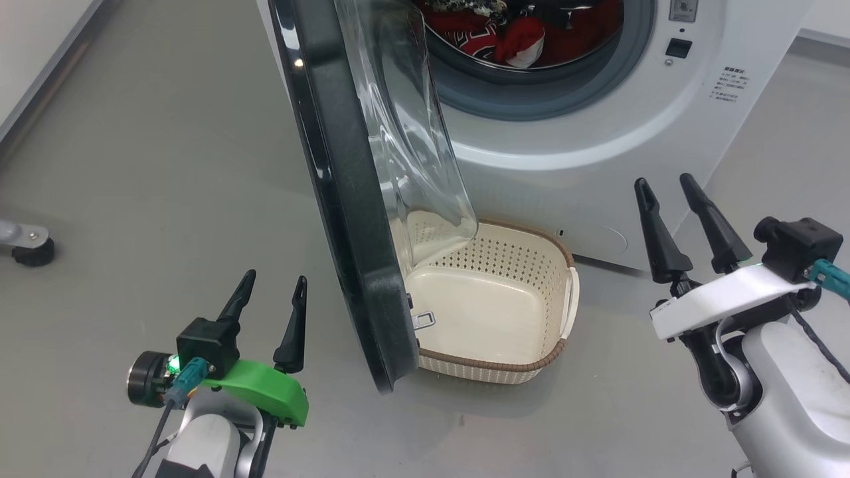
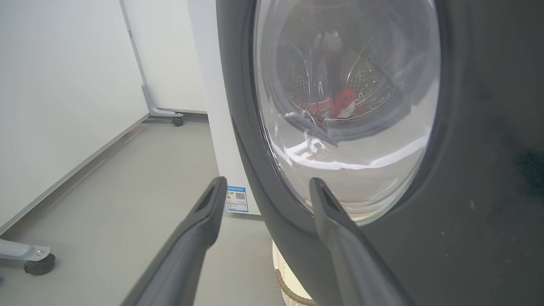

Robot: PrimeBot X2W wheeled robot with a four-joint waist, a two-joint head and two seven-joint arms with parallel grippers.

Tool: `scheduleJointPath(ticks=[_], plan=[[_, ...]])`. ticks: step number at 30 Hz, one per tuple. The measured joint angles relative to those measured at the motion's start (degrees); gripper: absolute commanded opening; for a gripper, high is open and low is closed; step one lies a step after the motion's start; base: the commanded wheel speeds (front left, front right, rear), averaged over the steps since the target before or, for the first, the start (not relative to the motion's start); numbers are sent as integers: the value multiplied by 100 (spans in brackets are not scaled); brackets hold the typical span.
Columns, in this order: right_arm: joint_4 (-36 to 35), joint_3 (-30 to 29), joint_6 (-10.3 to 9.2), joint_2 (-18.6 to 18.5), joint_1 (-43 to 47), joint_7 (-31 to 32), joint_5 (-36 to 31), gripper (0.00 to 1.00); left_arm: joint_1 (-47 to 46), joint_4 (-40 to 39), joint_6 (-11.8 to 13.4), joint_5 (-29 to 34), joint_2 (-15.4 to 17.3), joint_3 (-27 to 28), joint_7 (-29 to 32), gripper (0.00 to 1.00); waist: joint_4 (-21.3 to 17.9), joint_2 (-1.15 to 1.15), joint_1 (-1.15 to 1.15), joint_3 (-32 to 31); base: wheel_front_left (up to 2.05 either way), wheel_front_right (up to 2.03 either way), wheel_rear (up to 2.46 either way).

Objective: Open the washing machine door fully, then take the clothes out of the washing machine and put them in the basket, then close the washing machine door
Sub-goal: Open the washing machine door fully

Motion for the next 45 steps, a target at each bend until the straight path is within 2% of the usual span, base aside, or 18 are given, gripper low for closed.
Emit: scheduleJointPath(ticks=[4, 11, 16, 21, 32, 45], plan=[[324, 1, -64, -48, 8, -606, -714, 100, 0, 9, 0, 0, 0, 0, 0, 100, -2, 0, 0, -14, 0, 0, 0], [644, 27, -565, 124, 160, -374, -1399, 100, 1, 26, 0, 0, 1, 3, 0, 100, 4, 0, 0, -28, 0, 0, 0], [644, -121, -673, 428, 241, -334, -1569, 100, 3, 30, 0, -1, 1, 8, 0, 100, 0, 0, 0, -11, 0, 0, 0], [579, -260, -770, 545, 242, -334, -1886, 100, 3, 31, 0, -2, 0, 12, 0, 100, -14, 0, 0, 6, 0, 0, 0], [568, -435, -775, 693, 371, -334, -2352, 100, 5, 49, 0, -45, 0, 11, 0, 100, -42, 0, 0, 7, 0, 0, 0], [588, -687, -708, 892, 488, -334, -2522, 100, 14, 93, 1, -52, 0, 5, 0, 100, -55, 0, 0, -11, 0, 0, 0]])
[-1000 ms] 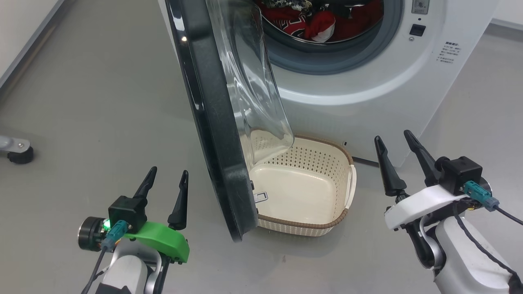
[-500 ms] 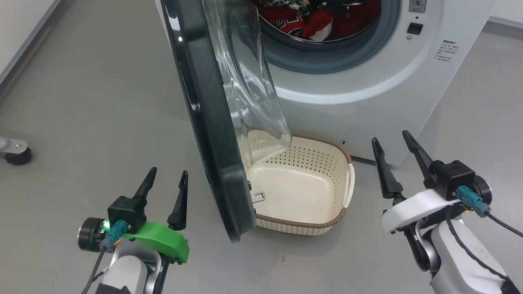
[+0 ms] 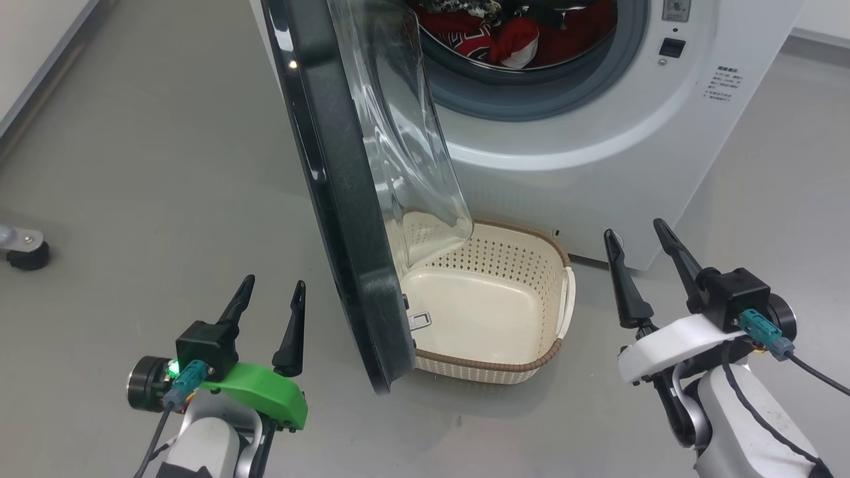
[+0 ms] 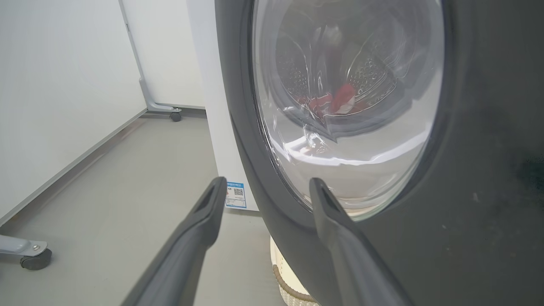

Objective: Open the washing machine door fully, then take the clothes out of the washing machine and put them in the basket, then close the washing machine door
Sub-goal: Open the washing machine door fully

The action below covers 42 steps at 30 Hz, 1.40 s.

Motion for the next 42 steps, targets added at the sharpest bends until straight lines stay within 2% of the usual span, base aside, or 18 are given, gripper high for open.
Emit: scheduleJointPath(ticks=[9, 20, 21, 22, 32, 42], plan=[[34, -122, 73, 58, 88, 0, -194, 100, 1, 53, 2, -53, 0, -11, 0, 100, 13, 0, 0, -21, 0, 0, 0], [64, -197, 254, 202, 170, 0, -309, 100, 3, 90, 53, -94, 1, -14, 0, 100, 41, 0, 0, -59, 0, 0, 0], [68, -207, 255, 205, 190, 0, -321, 100, 3, 93, 53, -94, 1, -15, 0, 54, 42, 0, 0, -60, 0, 0, 0], [76, -216, 259, 208, 201, 0, -328, 100, 3, 96, 53, -94, 1, -15, 1, 0, 44, 0, 0, -61, 0, 0, 0], [90, -333, 359, 253, 201, 0, -427, 100, 2, -148, 130, -90, 0, 102, 0, 0, 68, 0, 0, -80, 0, 0, 0], [91, -467, 416, 332, 204, 0, -543, 100, -103, -1501, 213, 143, 2, 438, 0, 0, 134, 0, 0, -98, 0, 0, 0]])
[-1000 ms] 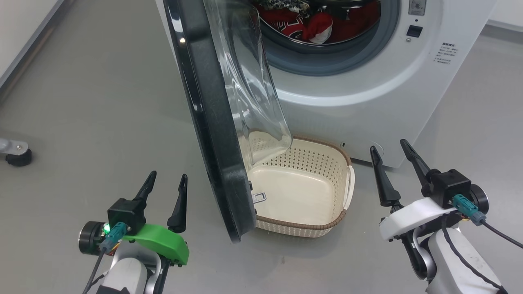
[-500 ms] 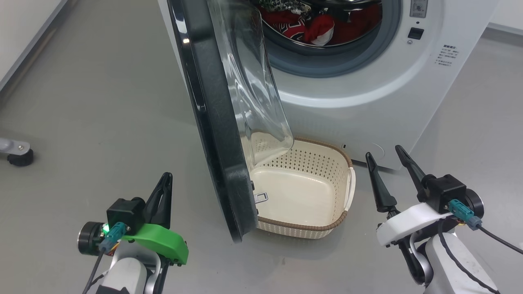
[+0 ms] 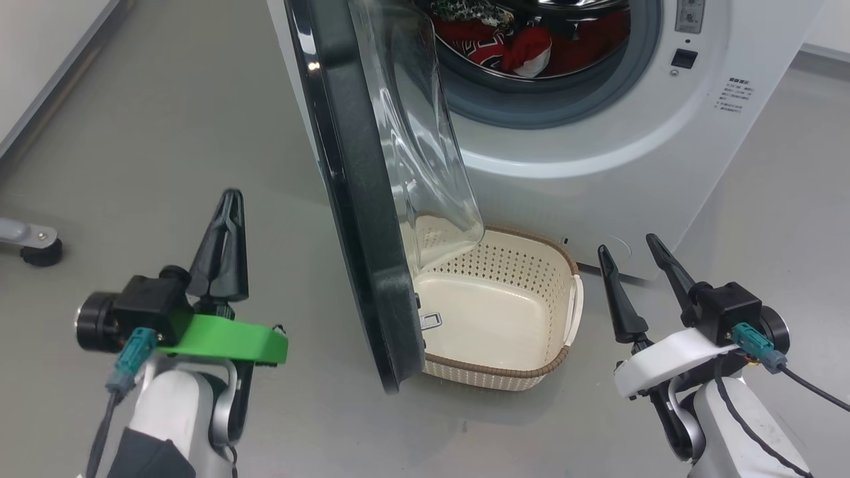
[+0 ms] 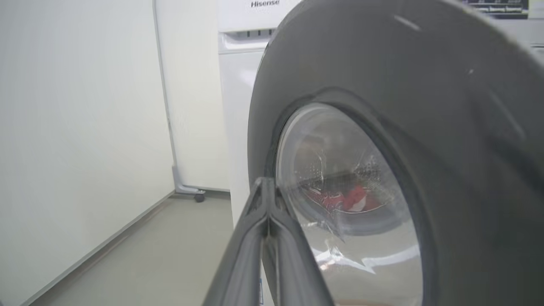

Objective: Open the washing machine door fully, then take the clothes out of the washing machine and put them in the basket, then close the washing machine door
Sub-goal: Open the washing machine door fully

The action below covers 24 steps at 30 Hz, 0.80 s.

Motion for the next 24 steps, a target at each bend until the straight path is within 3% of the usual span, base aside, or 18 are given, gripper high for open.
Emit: scheduleJointPath(ticks=[5, 12, 16, 24], plan=[[-1, -44, 38, 26, 19, 0, -41, 100, -220, -805, -18, 138, 1, -2, -26, 0, 33, 0, 0, -6, 0, 0, 0], [7, -98, 87, 49, 26, 0, -66, 100, -332, -2008, -281, 127, 4, -403, -32, 0, 53, 0, 0, -25, 0, 0, 0], [5, -115, 93, 69, 26, 0, -110, 100, -295, -2441, -560, 108, 14, -883, -33, 0, 39, 0, 0, -39, 0, 0, 0], [22, -155, 136, 119, 76, 0, -140, 100, 108, -2590, -798, -96, 53, -1917, -26, 0, 11, 0, 0, -62, 0, 0, 0]])
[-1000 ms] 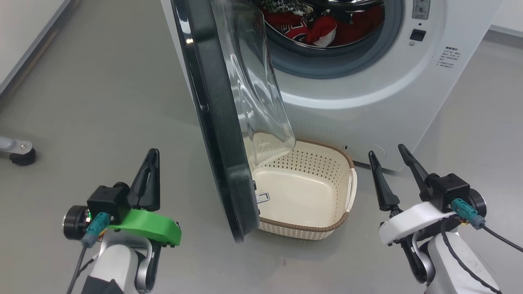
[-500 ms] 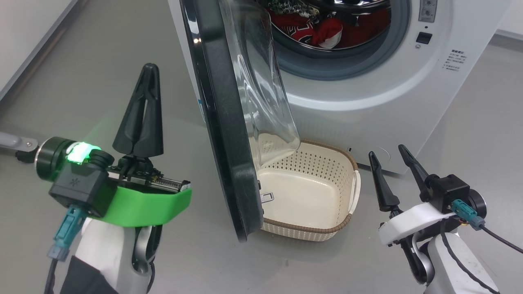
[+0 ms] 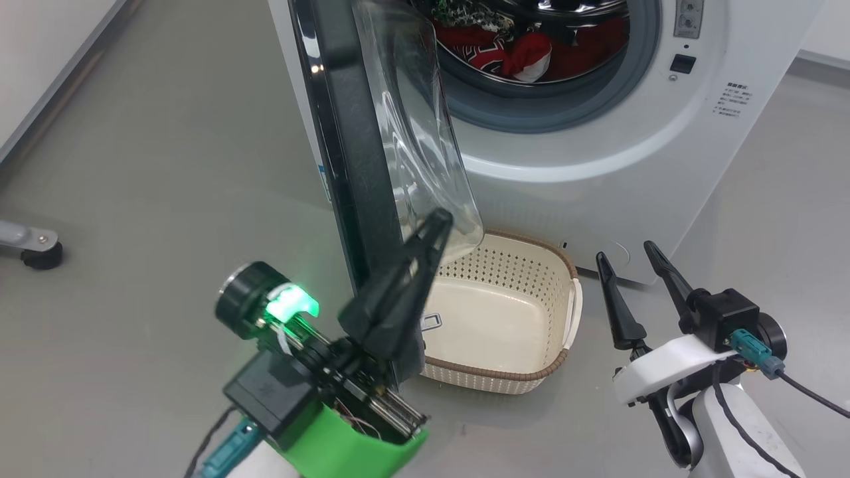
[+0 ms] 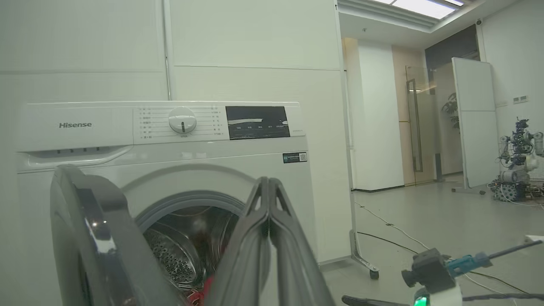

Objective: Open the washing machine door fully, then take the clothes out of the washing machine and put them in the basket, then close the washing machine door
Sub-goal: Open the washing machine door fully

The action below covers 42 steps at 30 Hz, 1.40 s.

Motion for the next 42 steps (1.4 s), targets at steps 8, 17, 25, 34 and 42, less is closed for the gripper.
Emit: scheduleJointPath(ticks=[8, 17, 25, 34, 42], plan=[[20, -13, 5, 44, 34, 0, -45, 100, 304, 88, -26, -488, 102, -911, 483, 0, -26, 0, 0, 19, 0, 0, 0], [35, -32, 55, 66, 34, 0, -84, 100, 379, 335, -29, -753, 345, -1299, 826, 0, -74, 0, 0, 88, 0, 0, 0], [36, -79, 64, 81, 32, 0, -160, 100, 472, 842, -29, -838, 606, -1148, 1050, 0, -131, 0, 0, 171, 0, 0, 0], [35, -135, 99, 86, 31, 0, -213, 100, 533, 1173, 13, -981, 611, -782, 1066, 0, -127, 0, 0, 241, 0, 0, 0], [35, -165, 104, 88, 25, 0, -253, 100, 532, 1301, 90, -996, 597, -671, 1060, 0, -108, 0, 0, 299, 0, 0, 0]])
